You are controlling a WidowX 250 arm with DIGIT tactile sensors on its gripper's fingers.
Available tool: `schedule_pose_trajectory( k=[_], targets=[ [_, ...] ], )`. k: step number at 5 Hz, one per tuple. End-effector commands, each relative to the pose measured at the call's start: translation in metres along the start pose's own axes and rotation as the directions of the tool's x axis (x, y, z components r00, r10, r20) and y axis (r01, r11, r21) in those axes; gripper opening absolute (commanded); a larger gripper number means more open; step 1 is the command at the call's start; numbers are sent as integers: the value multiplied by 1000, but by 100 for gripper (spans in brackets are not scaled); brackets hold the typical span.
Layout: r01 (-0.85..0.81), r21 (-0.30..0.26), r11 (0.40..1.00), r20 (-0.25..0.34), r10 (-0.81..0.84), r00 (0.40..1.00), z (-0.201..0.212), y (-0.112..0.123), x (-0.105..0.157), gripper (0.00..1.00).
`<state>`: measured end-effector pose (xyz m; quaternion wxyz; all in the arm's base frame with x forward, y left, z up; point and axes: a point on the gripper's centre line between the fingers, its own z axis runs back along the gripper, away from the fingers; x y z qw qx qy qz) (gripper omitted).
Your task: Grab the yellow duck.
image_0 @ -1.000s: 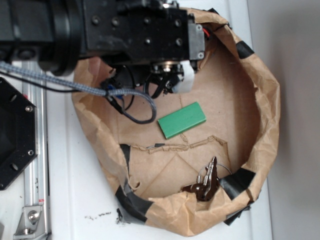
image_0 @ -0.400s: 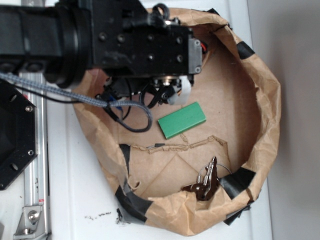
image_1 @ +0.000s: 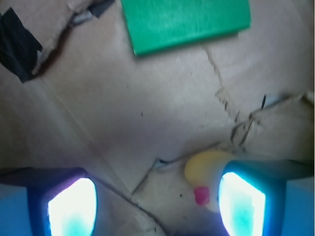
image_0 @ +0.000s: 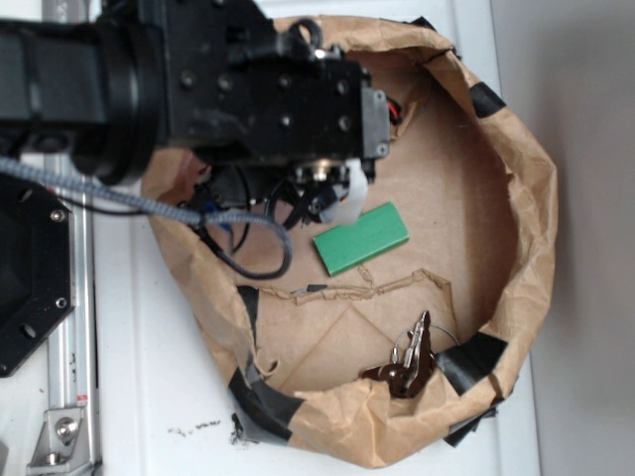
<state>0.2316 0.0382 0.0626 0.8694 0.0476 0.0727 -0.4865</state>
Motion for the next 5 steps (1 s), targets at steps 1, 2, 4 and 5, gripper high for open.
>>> schedule_pose_trajectory(
  k=[1, 2, 4, 5],
  targets=[
    [26, 4, 1000, 16, -26, 1000, 7, -8, 5, 100],
    [30, 2, 1000, -2, -30, 1000, 0, -8, 5, 100],
    [40, -36, 999, -50, -41, 998, -26, -1, 3, 100],
    [-10, -31, 999, -73, 8, 997, -38, 12, -10, 100]
  ],
)
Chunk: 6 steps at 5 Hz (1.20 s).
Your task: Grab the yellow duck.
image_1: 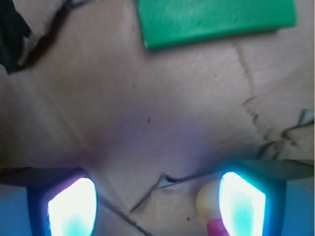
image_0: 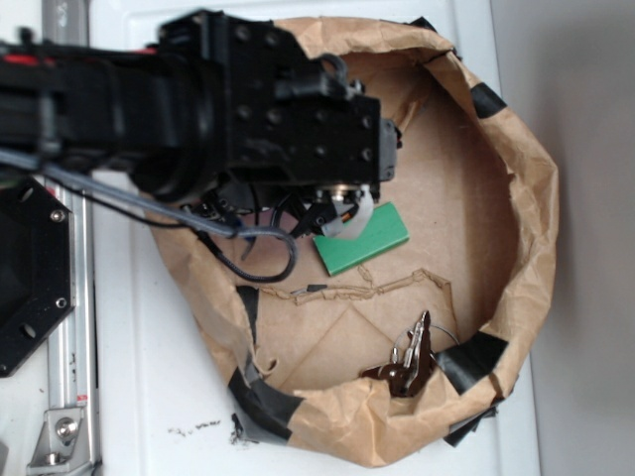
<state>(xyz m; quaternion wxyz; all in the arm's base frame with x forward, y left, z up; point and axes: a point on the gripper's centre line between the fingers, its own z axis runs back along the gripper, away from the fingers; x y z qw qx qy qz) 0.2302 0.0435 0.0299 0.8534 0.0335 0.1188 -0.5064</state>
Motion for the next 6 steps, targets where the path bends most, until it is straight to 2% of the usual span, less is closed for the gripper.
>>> schedule_pose_trajectory(
  k=[1, 3, 5, 6],
  targets=[
    [-114, 35, 993, 30, 113, 993, 1, 22, -22, 100],
    [-129, 59, 990, 31, 128, 991, 11, 20, -30, 100],
    [-156, 108, 982, 95, 146, 985, 37, 15, -41, 100],
    [-179, 127, 976, 65, 172, 983, 26, 22, -47, 100]
  ],
)
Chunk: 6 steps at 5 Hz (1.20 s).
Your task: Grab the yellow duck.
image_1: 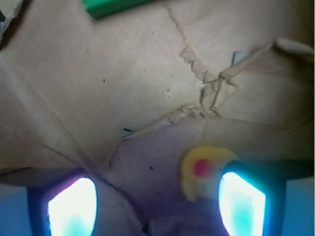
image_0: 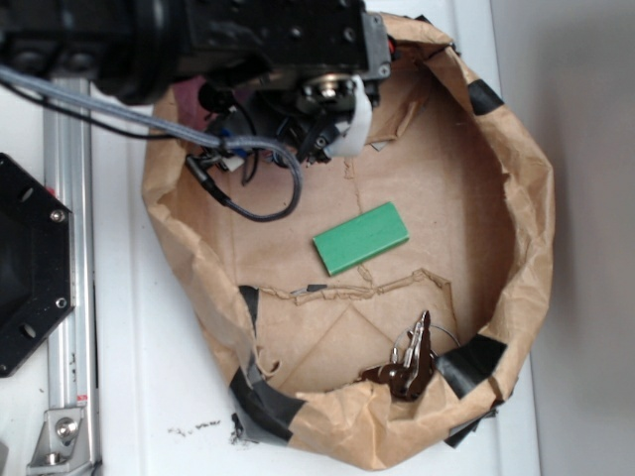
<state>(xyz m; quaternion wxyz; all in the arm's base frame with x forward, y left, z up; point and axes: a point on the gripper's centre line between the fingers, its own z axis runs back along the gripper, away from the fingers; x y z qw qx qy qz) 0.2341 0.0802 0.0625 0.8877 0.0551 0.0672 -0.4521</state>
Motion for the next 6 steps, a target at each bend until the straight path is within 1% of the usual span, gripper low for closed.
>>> schedule_pose_trajectory(
  k=[1, 2, 3, 4, 5, 6],
  targets=[
    [-38, 85, 996, -13, 40, 999, -5, 7, -8, 100],
    [-26, 96, 995, -16, 28, 999, -10, 7, -3, 100],
    [-20, 132, 991, 7, 19, 1000, -14, 6, 3, 100],
    [-34, 143, 989, 21, 31, 999, -17, 9, 2, 100],
    [-19, 111, 994, 6, 19, 1000, -31, 12, 4, 100],
    [-34, 90, 995, 23, 32, 999, -33, 9, 2, 0]
  ],
)
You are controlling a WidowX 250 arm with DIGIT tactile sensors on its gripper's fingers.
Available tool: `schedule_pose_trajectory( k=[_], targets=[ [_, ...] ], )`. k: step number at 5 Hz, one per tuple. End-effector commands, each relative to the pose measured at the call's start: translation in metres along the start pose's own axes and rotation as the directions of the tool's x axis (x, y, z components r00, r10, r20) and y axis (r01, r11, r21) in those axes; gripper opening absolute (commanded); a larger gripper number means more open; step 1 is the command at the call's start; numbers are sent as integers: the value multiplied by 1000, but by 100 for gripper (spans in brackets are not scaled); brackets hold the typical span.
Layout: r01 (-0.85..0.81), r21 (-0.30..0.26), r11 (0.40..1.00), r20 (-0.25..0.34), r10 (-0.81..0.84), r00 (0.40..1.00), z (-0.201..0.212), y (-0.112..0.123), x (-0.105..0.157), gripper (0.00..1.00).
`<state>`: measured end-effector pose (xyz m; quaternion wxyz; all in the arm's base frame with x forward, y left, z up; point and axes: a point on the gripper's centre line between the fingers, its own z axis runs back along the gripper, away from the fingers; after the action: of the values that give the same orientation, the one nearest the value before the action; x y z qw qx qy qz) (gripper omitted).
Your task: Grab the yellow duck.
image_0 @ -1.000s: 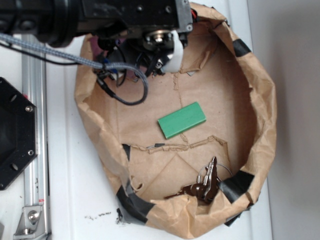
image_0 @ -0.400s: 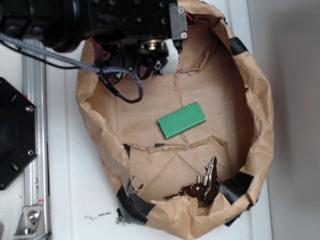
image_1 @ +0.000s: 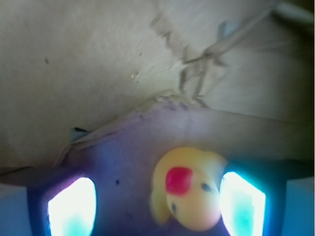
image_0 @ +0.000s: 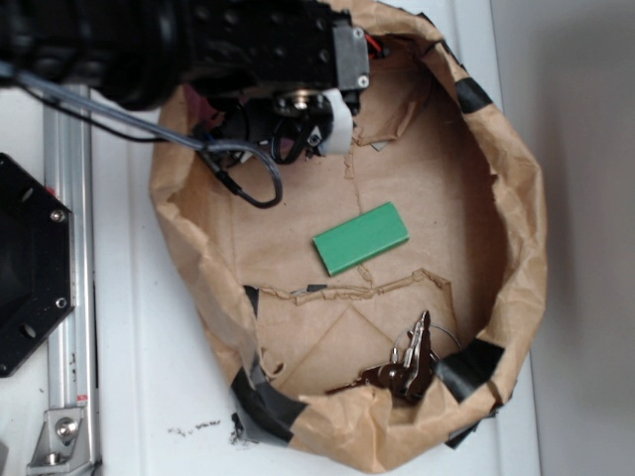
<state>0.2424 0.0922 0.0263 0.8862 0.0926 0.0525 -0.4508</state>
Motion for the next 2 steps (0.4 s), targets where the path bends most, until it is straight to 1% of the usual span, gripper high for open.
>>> schedule_pose_trajectory(
  k=[1, 2],
  targets=[
    [-30, 21, 999, 28, 30, 999, 8, -4, 0, 0],
    [-33, 24, 999, 27, 32, 999, 11, -4, -1, 0]
  ],
)
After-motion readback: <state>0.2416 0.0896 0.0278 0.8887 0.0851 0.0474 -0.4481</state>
